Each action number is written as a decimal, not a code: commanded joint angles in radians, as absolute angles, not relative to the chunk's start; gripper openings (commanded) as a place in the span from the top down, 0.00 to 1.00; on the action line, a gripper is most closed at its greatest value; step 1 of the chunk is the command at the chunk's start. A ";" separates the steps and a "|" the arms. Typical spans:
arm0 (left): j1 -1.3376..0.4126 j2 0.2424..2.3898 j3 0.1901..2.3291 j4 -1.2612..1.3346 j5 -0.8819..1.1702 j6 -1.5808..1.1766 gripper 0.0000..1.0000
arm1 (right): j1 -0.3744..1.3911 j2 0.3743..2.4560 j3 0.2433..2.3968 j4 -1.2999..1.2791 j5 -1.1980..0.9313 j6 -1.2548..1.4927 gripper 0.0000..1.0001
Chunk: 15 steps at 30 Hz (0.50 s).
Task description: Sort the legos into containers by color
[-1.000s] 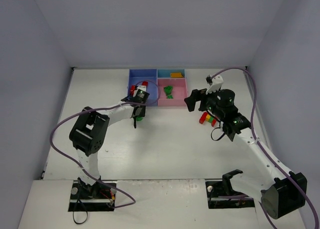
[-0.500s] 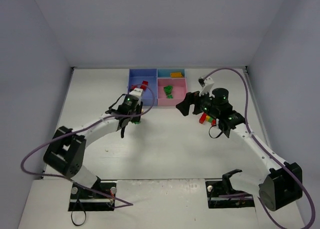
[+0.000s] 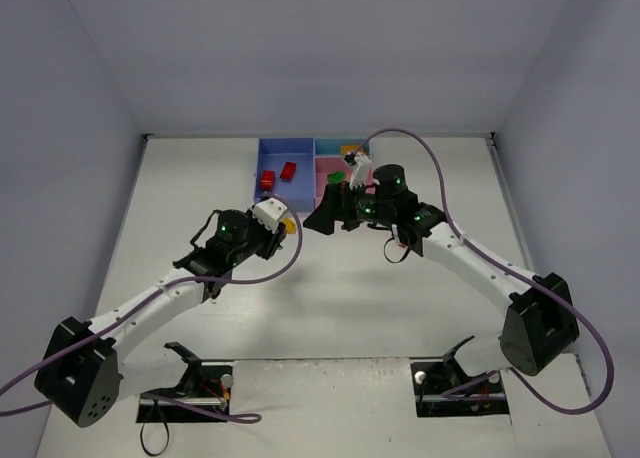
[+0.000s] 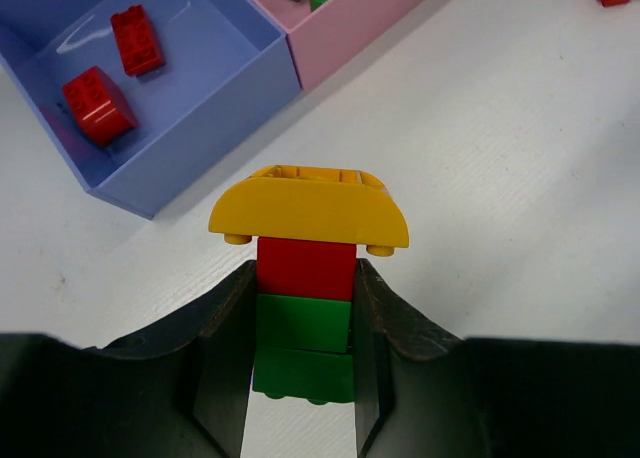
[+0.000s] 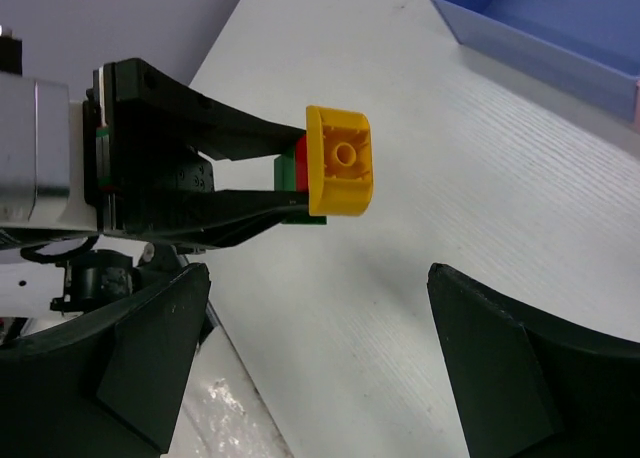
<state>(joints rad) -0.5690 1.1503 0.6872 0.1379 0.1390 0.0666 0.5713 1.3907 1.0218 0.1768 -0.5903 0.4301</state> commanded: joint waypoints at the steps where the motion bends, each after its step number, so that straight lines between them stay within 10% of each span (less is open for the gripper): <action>1: -0.578 1.086 0.689 0.247 0.216 0.187 0.95 | 0.587 1.416 1.091 0.253 -0.617 0.512 0.13; 15: -0.581 1.023 0.653 0.267 0.328 0.264 0.95 | 0.643 1.523 1.132 0.291 -0.624 0.557 0.19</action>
<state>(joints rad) -0.5751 1.0420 0.6445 0.1787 0.2703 0.2260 0.6304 1.5204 1.0630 0.1913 -0.5961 0.5358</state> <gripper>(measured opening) 0.312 0.816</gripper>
